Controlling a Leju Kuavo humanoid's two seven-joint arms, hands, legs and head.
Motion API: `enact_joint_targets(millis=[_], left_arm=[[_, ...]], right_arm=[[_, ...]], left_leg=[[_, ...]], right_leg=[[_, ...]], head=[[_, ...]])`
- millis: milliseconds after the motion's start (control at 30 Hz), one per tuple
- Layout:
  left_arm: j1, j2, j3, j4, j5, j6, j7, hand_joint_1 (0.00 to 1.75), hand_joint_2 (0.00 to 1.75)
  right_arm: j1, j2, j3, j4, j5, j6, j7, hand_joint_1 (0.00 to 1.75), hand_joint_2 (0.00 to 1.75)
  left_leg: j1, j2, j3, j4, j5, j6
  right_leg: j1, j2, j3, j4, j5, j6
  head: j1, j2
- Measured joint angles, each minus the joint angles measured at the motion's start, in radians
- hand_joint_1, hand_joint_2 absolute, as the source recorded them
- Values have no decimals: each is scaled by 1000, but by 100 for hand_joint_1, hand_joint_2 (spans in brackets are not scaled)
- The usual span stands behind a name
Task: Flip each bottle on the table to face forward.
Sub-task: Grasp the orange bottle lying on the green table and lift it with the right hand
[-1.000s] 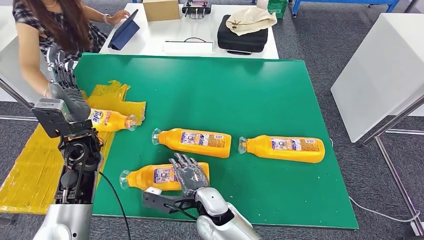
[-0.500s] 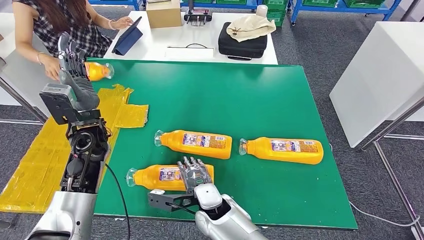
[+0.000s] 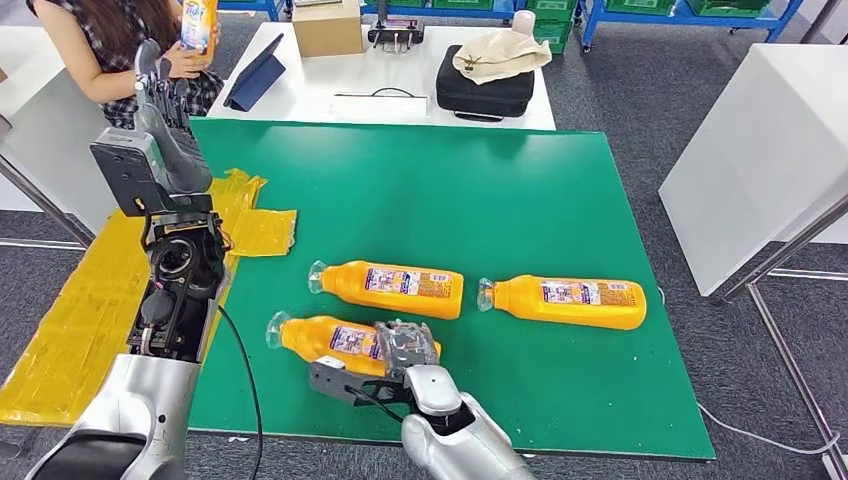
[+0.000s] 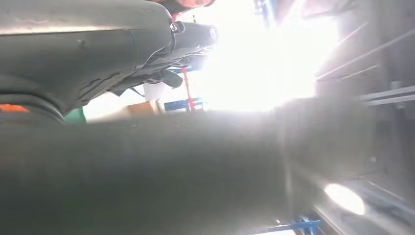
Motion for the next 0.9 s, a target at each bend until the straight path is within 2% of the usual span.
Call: enact_joint_targets(millis=[233, 333, 467, 567, 633, 767, 833, 900], left_arm=[[50, 37, 26, 3, 49, -53, 17, 0, 175], [62, 46, 35, 3, 55, -60, 18, 0, 175], [64, 52, 45, 16, 88, -109, 32, 0, 175], [48, 60, 57, 67, 165, -240, 50, 0, 175], [26, 61, 62, 124, 252, -390, 88, 0, 175], [-20, 56, 63, 252, 463, -714, 233, 0, 175], [-34, 44, 54, 301, 541, -809, 295, 0, 175], [-41, 31, 45, 336, 576, -842, 323, 0, 175]], right_arm=[[243, -87, -116, -494, -119, -27, -67, 175, 175], [299, -111, -130, -631, -130, -22, -70, 175, 175], [365, -133, -141, -791, -173, -137, -135, 175, 175], [424, -156, -139, -986, -195, -238, -171, 175, 175], [454, -174, -129, -1109, -187, -300, -176, 175, 175], [475, -200, -115, -1255, -169, -400, -179, 175, 175], [470, -203, -121, -1272, -168, -423, -179, 175, 175], [463, -203, -130, -1277, -168, -431, -179, 175, 175]], left_leg=[[0, 1, -15, 1, 1, 0], [1, 2, -21, 1, 1, 0], [1, 1, -25, 1, 1, 0], [1, 1, -28, 1, 1, 0], [1, 1, -29, 1, 1, 0], [0, 1, -29, 1, 1, 0], [0, 1, -29, 1, 1, 0], [0, 1, -29, 1, 1, 1]], right_leg=[[0, 0, -13, 1, 2, 0], [0, 1, -19, 1, 3, -1], [0, 0, -23, 1, 3, -1], [0, 0, -26, 1, 3, -1], [0, 0, -27, 1, 3, -1], [0, 1, -28, 1, 3, -1], [0, 1, -28, 1, 3, -1], [0, 1, -27, 1, 3, -1]], head=[[0, 0], [0, 0], [0, 0], [0, 0], [0, 0], [0, 0], [0, 0], [0, 0]])
